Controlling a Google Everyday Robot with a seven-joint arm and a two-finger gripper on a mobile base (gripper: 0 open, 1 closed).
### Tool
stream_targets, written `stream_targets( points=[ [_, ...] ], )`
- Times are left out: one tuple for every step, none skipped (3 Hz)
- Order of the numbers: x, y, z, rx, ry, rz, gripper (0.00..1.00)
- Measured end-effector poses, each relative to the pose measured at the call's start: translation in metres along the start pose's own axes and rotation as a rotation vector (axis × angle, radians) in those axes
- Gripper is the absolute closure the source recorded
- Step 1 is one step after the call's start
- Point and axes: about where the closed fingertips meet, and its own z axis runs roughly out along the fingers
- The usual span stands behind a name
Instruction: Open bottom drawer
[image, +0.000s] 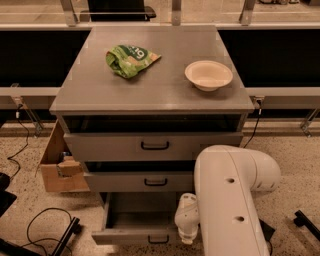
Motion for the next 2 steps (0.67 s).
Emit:
stream_targets(
  points=[
    [0.0004,0.0002,-0.0048,0.0,0.0,0.0,0.87],
    [0.0011,0.0016,-0.0036,-0.003,0.001,0.0,0.86]
  ],
)
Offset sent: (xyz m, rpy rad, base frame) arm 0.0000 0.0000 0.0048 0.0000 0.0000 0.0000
